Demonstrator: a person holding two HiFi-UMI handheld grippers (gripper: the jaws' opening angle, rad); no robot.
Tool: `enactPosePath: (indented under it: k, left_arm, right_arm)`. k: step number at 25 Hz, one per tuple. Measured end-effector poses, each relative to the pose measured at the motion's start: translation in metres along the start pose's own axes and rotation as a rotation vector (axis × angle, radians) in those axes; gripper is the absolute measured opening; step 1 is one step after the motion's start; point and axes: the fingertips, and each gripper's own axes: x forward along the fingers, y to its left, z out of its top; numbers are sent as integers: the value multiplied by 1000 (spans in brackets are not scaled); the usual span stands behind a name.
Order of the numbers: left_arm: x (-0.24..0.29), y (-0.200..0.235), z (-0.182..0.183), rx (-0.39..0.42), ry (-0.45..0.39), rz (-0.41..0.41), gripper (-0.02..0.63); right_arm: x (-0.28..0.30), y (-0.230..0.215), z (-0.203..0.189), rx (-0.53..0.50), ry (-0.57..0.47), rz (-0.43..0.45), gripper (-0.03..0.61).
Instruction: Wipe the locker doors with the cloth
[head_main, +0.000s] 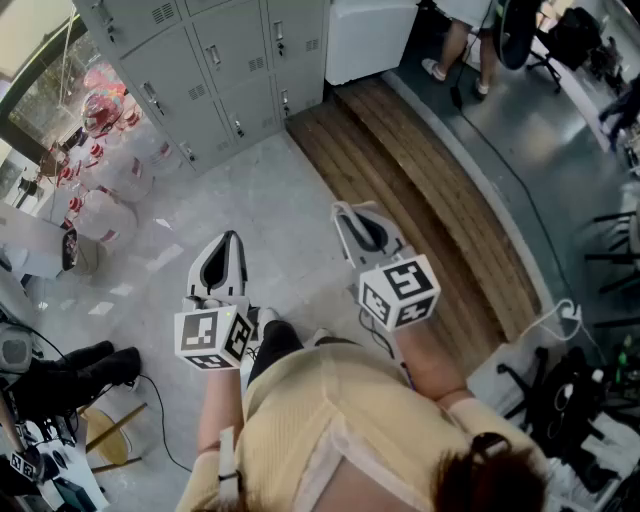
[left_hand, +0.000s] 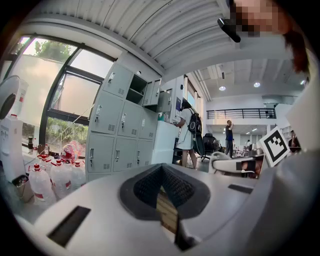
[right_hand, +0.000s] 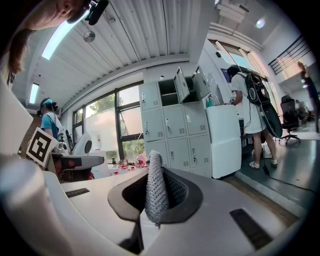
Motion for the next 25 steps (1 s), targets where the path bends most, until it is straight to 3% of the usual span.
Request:
enactPosePath:
  k: [15,25]
  left_arm:
    - [8,14,-7,-14,31,20,2]
    - [79,86,9,-26,-5,8,2]
  right_arm:
    - [17,-3,-13,79,5,38,20]
    - [103,-13,2,41,21,4,20]
